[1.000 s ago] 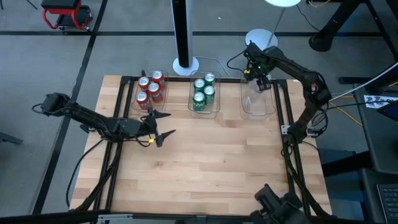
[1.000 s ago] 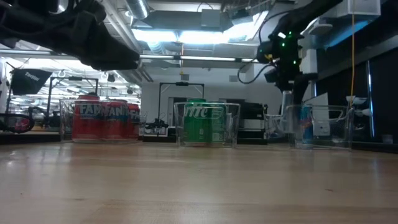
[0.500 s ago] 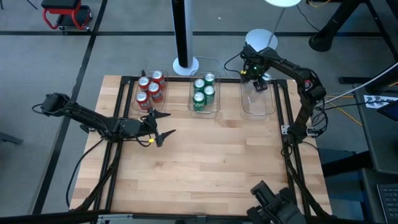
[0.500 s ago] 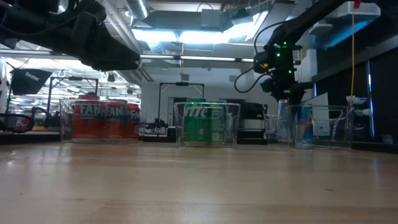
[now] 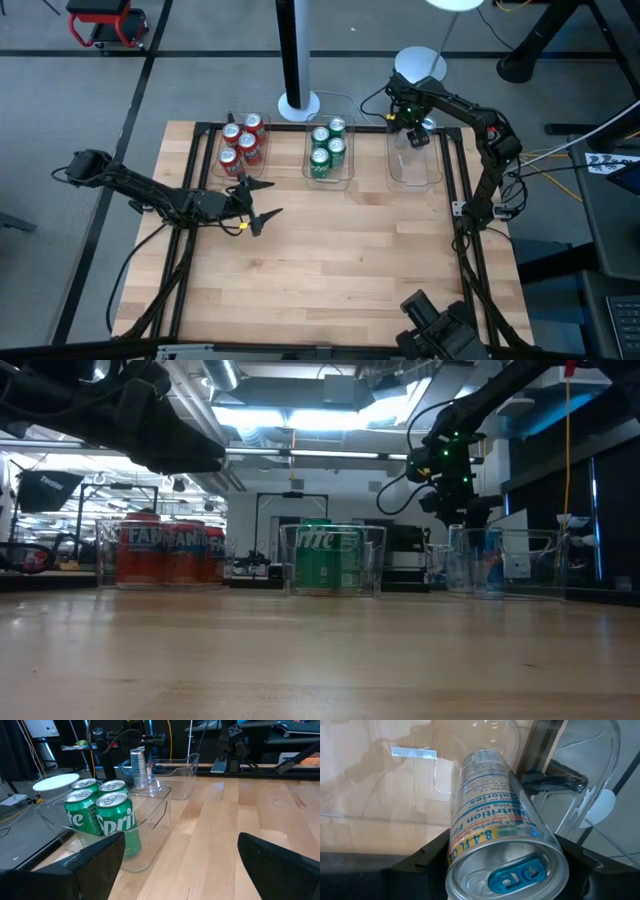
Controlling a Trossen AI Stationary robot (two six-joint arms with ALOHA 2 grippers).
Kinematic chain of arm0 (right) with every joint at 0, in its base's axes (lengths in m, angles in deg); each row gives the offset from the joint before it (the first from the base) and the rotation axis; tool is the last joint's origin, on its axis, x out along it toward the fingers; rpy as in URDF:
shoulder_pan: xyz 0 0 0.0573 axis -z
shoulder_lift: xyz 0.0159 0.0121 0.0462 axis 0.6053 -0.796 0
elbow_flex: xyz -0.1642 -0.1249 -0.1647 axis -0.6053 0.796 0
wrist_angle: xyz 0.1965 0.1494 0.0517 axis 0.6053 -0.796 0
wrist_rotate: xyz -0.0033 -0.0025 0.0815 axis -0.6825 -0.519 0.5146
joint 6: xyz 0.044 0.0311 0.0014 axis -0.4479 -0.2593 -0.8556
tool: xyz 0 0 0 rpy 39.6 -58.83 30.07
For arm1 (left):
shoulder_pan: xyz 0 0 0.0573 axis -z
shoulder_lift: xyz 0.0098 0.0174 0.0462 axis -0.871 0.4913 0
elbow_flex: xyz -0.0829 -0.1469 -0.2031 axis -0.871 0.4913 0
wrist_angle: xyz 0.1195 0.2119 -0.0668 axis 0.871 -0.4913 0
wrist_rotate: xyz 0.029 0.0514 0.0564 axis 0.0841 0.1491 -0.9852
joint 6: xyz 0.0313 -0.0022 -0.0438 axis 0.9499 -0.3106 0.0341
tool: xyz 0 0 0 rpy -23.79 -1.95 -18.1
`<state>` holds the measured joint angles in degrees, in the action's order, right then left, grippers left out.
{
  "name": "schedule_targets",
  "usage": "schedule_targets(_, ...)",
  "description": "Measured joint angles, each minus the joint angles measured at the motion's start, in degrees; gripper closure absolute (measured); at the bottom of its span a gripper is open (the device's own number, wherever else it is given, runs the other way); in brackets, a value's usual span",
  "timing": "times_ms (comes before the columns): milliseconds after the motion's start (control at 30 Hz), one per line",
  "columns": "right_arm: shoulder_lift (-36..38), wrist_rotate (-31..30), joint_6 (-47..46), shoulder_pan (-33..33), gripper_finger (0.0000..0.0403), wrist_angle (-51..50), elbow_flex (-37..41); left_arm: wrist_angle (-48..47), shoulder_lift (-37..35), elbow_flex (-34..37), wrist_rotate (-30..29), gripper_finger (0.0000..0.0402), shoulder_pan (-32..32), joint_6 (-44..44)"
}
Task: Sort soda cans
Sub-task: Put the blue soda can into the right transparent bin
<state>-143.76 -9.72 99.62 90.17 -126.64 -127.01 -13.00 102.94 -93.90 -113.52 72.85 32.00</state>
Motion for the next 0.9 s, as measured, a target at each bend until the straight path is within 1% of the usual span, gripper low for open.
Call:
schedule_targets(167,0.0,0.09,-1.38,0.0,0.0153,-0.09,0.0,0.02,0.02,0.0,0.0,0.0027,0.0,-0.02)
schedule_targets(767,0.0,0.58,-1.97,0.0,0.0152,-0.55,0.0,0.0,0.0,0.0,0.04,0.0027,0.09,-0.07)
schedule_targets(900,0.0,0.67,-2.92,0.0,0.0136,-0.53,0.0,-0.02,0.0,0.0,0.04,0.0027,0.07,-0.04)
